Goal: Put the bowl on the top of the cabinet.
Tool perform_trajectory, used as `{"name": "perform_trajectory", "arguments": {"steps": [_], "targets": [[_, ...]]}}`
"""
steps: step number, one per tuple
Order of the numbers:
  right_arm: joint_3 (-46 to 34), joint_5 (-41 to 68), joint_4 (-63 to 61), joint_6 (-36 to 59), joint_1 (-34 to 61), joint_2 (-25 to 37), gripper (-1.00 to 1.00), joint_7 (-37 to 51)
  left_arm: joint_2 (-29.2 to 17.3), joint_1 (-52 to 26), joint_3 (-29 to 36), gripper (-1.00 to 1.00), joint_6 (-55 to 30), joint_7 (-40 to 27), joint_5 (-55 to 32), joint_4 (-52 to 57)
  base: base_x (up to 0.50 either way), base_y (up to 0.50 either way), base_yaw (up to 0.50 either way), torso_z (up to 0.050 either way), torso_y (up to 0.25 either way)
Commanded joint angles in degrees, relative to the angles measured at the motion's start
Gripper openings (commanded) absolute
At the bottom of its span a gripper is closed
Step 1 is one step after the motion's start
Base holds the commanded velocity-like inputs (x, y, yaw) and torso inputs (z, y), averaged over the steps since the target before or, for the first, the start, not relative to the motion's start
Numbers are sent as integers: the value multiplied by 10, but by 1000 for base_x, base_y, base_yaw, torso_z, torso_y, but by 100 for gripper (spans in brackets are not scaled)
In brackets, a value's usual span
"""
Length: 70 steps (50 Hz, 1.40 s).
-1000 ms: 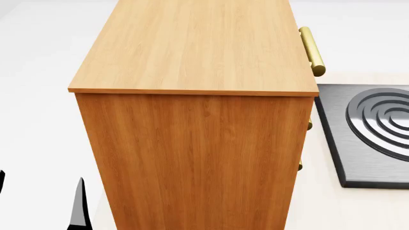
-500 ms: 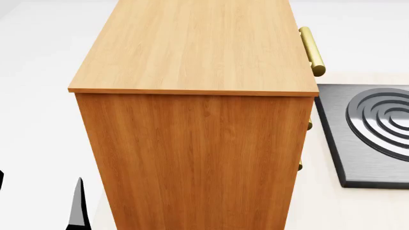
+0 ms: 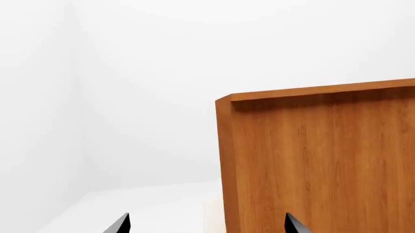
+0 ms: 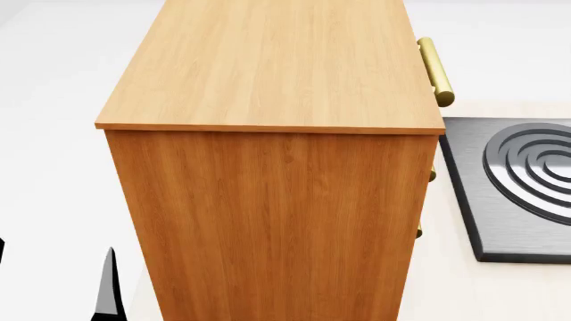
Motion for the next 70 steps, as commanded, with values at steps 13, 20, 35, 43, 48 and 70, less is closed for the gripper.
{"name": "perform_trajectory", "arguments": {"steps": [13,20,35,43,48,70], "targets": [[-13,-12,-63,58,11,7,-100,-24,-4,2,1,100,6,-3,-2,-2,0,0,0,0,0],[-49,-54,-127,166,60,20,-100,-66,-6,4,0,100,2,-6,-3,4,0,0,0,0,0],[-280,-212,-264,529,260,143,-100,-211,-8,4,-1,100,4,-8,-5,3,0,0,0,0,1],[-348,-569,-166,537,376,113,-100,-564,-10,4,0,100,3,-9,-7,6,0,0,0,0,0],[-345,-670,-112,518,439,91,-100,-688,-10,3,2,100,2,-10,-5,7,0,0,0,0,0],[-112,-786,-47,165,601,-134,-100,-783,-11,3,7,100,5,-12,-5,4,0,0,0,0,0]]}}
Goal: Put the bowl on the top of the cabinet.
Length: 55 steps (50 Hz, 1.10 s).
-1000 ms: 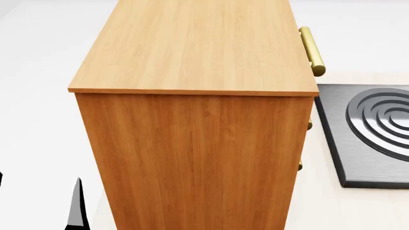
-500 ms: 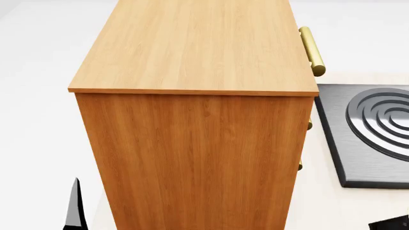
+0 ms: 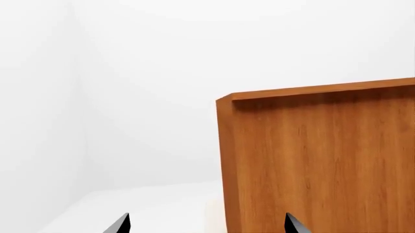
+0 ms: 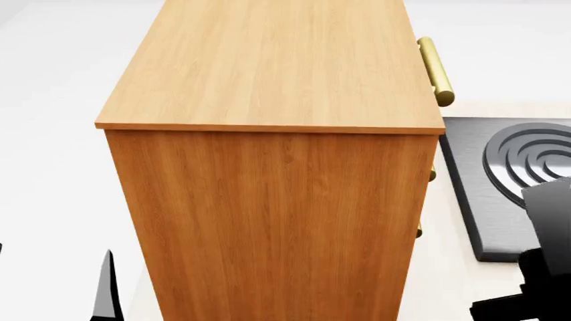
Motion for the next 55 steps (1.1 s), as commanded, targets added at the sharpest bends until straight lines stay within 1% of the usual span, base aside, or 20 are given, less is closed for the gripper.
{"name": "perform_trajectory", "arguments": {"steps": [1,12,16,19,26,34,41,46,55], "targets": [[99,-73,35,-166,92,-104,-100,-46,-1,-1,2,100,0,-1,0,-1,0,0,0,0,0],[73,-76,86,-163,134,-105,-100,-46,-2,-1,5,100,3,-2,1,-5,0,0,0,0,0],[62,-82,112,-159,171,-105,-100,-46,0,-4,10,100,-2,-3,5,-5,0,0,0,0,3],[41,-84,141,-142,218,-105,-100,-46,0,-7,11,100,-6,-4,4,-3,0,0,0,0,0],[3,-93,186,-129,286,-105,-100,-46,-1,-6,11,100,-7,-6,5,-2,0,0,0,0,0],[-21,-92,225,-114,328,-105,-100,-46,-2,-6,11,100,-5,-7,3,-3,0,0,0,0,0],[-58,-80,262,-82,362,-105,-100,-46,-2,-7,15,100,-5,-7,5,-5,0,0,0,0,1],[-99,-56,297,-43,392,-105,-100,-46,-3,-7,16,100,-6,-9,6,-5,0,0,0,0,0],[-134,-39,334,-14,428,-105,-100,-46,-3,-8,15,100,-1,-9,4,-13,0,0,0,0,0]]}}
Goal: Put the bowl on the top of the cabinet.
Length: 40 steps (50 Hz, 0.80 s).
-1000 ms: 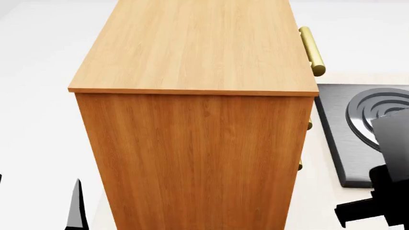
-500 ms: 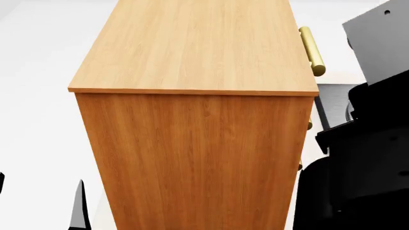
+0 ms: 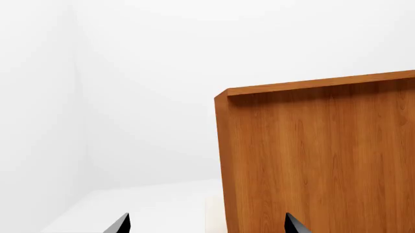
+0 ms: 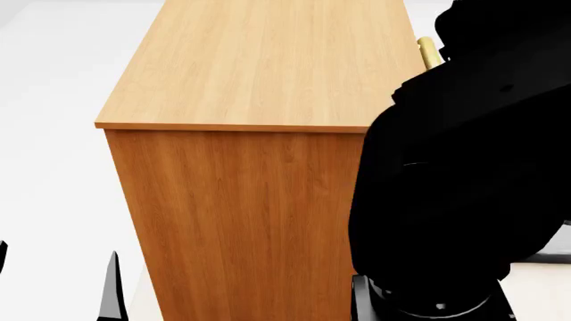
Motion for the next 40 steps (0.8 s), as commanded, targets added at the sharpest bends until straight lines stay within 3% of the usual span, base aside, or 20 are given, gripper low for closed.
{"name": "perform_trajectory", "arguments": {"steps": [1,9,10,11,17,40], "targets": [[-56,22,53,41,58,0,-100,0,-1,0,1,100,5,-1,-1,-8,0,0,0,0,0],[-144,79,108,143,136,0,-100,0,1,-4,6,100,3,-1,1,-11,0,0,0,0,1],[-230,165,116,228,183,43,-100,0,1,-4,8,100,2,-2,3,-10,0,0,0,0,0],[-266,169,116,263,187,40,-100,0,2,-5,9,100,0,-2,3,-9,0,0,0,0,0],[-274,163,134,263,210,1,-100,0,0,-2,10,100,6,-2,4,-11,0,0,0,0,0],[-304,192,72,263,186,0,-100,0,-6,3,3,100,4,-7,-4,1,0,0,0,0,0]]}}
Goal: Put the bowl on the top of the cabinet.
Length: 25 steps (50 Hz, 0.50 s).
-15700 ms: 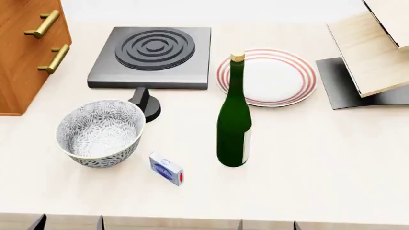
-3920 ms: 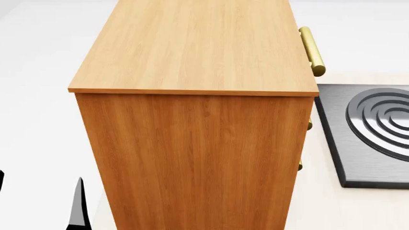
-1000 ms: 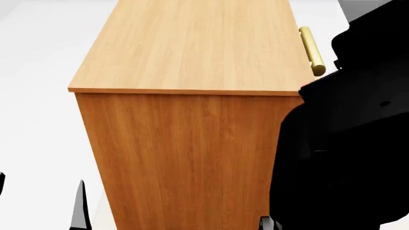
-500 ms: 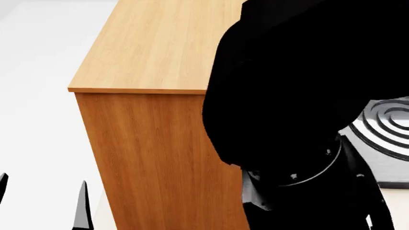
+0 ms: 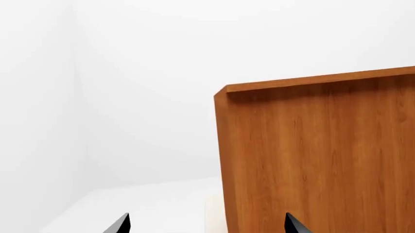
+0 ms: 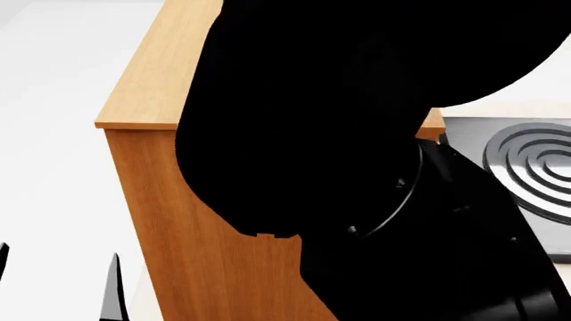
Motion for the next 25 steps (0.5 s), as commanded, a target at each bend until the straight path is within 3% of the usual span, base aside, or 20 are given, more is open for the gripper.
{"name": "perform_trajectory", "arguments": {"steps": [1,25], "targets": [[-24,10,-24,6,-6,-1,-100,0,-3,3,-2,100,3,-2,-2,2,0,0,0,0,0],[-51,9,-91,6,-73,-1,-100,0,-9,7,-7,100,5,-7,-8,7,0,0,0,0,0]]}}
